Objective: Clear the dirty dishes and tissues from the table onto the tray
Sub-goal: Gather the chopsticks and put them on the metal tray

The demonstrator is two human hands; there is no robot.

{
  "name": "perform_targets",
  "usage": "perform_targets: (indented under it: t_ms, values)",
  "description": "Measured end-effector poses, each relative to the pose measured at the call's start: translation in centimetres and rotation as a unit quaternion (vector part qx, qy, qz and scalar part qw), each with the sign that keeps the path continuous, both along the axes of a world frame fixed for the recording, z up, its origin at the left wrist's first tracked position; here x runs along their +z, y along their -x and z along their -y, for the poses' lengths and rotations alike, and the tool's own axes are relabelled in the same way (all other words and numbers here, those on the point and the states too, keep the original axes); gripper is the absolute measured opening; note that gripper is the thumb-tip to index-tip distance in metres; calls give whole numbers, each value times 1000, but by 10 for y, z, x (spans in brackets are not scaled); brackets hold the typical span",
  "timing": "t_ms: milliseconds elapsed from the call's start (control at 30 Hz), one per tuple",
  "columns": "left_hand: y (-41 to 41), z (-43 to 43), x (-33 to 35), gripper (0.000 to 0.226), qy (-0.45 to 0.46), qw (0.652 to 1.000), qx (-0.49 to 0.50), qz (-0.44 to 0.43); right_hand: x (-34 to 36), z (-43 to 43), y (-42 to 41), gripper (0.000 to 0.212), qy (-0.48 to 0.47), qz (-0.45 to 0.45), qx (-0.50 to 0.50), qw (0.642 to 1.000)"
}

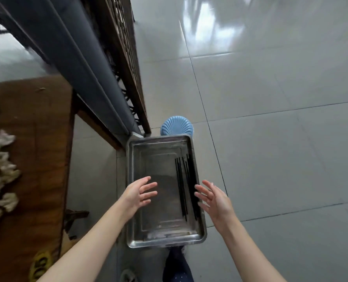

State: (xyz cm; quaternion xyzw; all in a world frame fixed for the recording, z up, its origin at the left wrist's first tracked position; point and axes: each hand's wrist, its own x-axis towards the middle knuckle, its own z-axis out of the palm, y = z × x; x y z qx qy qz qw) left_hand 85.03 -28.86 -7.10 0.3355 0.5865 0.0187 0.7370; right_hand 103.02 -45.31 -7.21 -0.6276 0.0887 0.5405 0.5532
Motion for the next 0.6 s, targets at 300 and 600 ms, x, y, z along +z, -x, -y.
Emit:
perform_targets:
  t_ms: [300, 600]
  values:
    - [131, 0, 92, 28, -64, 989, 124, 50, 50, -35, 111, 23, -24, 23, 93, 995]
    - [322, 34, 129, 26, -113, 971, 204, 49, 87, -58, 262, 16, -58, 18, 155, 986]
